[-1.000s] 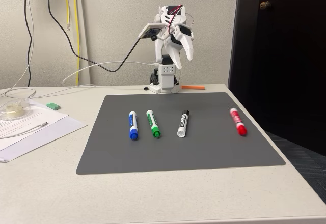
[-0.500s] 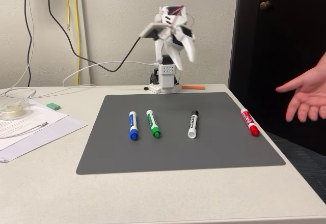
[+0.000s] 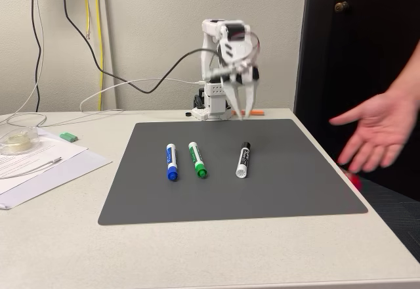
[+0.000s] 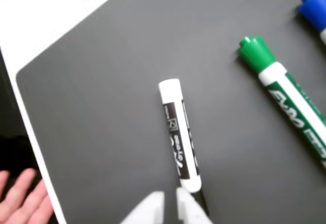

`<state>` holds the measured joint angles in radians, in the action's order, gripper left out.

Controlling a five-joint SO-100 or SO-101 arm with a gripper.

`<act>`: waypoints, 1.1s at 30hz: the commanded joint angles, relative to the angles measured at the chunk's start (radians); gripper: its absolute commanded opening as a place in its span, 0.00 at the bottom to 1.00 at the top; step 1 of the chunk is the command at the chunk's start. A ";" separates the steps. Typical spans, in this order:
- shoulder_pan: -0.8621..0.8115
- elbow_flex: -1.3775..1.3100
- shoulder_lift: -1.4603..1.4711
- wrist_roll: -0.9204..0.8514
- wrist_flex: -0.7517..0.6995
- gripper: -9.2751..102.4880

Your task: Pick up the black marker.

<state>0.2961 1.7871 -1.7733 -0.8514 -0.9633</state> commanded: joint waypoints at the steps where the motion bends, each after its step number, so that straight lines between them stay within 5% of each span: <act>1: 0.008 -0.020 0.031 -0.018 0.025 0.10; 7: 0.009 -0.020 0.169 -0.092 0.077 0.11; 19: 0.000 -0.020 0.278 -0.186 0.098 0.30; 33: -0.006 -0.020 0.371 -0.227 0.160 0.30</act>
<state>0.2961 1.7886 -1.4021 -1.0707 -0.8207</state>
